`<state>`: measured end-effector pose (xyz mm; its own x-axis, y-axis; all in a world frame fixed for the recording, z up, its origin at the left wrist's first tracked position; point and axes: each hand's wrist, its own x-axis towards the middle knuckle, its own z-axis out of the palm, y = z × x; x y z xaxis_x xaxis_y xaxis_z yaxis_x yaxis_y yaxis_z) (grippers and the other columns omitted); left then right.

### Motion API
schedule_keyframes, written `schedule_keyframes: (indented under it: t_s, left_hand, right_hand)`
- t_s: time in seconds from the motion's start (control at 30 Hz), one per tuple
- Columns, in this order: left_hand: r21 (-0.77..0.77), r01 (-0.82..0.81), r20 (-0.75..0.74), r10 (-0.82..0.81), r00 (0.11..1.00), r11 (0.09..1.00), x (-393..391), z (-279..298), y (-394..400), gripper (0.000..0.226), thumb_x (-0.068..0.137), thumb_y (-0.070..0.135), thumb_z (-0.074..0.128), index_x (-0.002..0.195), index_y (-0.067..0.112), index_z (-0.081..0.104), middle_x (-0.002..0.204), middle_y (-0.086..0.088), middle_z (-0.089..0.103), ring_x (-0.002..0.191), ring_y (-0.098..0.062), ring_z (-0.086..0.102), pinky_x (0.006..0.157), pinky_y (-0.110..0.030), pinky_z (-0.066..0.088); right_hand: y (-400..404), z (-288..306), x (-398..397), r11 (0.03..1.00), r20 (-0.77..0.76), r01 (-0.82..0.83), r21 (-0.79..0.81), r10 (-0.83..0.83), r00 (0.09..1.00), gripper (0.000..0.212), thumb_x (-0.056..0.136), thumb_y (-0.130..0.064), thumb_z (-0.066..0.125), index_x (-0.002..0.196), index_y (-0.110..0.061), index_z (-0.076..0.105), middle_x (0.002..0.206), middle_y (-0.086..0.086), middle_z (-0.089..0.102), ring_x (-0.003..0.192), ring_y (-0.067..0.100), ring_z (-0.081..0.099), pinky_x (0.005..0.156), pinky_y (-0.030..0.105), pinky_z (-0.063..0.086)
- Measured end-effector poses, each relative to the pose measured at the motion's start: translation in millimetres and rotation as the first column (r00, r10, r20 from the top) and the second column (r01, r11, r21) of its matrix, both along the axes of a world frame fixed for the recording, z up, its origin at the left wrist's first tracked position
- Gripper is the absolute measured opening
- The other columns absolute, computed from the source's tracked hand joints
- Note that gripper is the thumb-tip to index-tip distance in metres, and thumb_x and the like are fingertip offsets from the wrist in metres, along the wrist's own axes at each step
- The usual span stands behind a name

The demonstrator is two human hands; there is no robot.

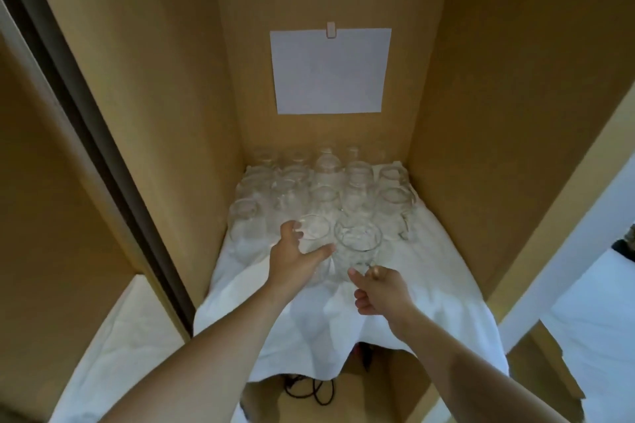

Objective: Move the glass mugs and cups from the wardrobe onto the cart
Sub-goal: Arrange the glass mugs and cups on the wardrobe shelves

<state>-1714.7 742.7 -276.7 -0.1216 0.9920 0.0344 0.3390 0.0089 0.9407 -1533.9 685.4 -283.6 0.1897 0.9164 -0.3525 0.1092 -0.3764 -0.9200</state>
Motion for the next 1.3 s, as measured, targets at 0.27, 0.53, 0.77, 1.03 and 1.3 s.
schedule_keyframes:
  t_s: [0.27,0.53,0.77,1.03,1.3]
  left_hand:
    - [-0.009,-0.081,-0.018,0.081,0.997,0.997,7.4,-4.0,-2.9,0.075,0.069,0.046,0.091,0.122,0.038,0.038,0.12,0.005,0.056,0.108,-0.013,0.054,0.086,-0.026,0.048]
    - [0.021,-0.151,-0.043,0.152,0.987,0.988,21.3,-8.3,-9.8,0.085,0.068,0.042,0.09,0.131,0.037,0.034,0.125,0.009,0.052,0.11,-0.014,0.054,0.082,-0.022,0.041]
    - [-0.092,-0.073,-0.089,0.065,0.994,0.993,12.3,-12.7,-1.2,0.106,0.059,0.014,0.095,0.126,0.045,0.019,0.12,0.014,0.045,0.107,-0.012,0.051,0.073,-0.018,0.045]
    - [-0.19,-0.035,-0.141,0.008,0.99,0.981,11.9,-5.2,9.9,0.098,0.067,0.017,0.093,0.133,0.024,0.021,0.131,0.003,0.042,0.117,-0.021,0.048,0.081,-0.024,0.049]
    - [-0.218,-0.081,-0.282,0.017,0.959,0.973,3.0,30.0,18.5,0.094,0.068,0.038,0.094,0.121,0.022,0.017,0.126,-0.003,0.047,0.108,-0.026,0.056,0.08,-0.032,0.044]
  right_hand:
    - [20.7,-7.6,59.2,0.996,-0.092,-0.082,0.027,0.084,0.992,0.035,0.098,-0.044,0.062,0.112,-0.012,0.063,0.085,0.015,0.075,0.071,0.029,0.074,0.059,0.035,0.06]
    - [59.4,-10.9,53.7,0.889,-0.028,-0.439,0.134,0.446,0.895,0.062,0.069,-0.007,0.082,0.118,-0.038,0.062,0.102,-0.007,0.073,0.091,0.006,0.07,0.07,0.022,0.057]
    - [73.8,-17.3,51.7,0.873,-0.011,-0.475,0.113,0.479,0.878,0.067,0.067,-0.019,0.094,0.123,-0.039,0.062,0.109,-0.014,0.074,0.104,0.005,0.069,0.087,0.025,0.056]
    - [72.9,-17.0,55.2,0.872,-0.025,-0.474,0.122,0.48,0.877,0.067,0.062,-0.02,0.095,0.12,-0.034,0.065,0.107,-0.01,0.076,0.1,0.006,0.071,0.084,0.024,0.055]
    - [72.7,-18.8,57.3,0.88,-0.045,-0.464,0.098,0.47,0.881,0.066,0.063,-0.014,0.096,0.118,-0.032,0.065,0.102,-0.012,0.077,0.093,0.004,0.073,0.069,0.016,0.055]
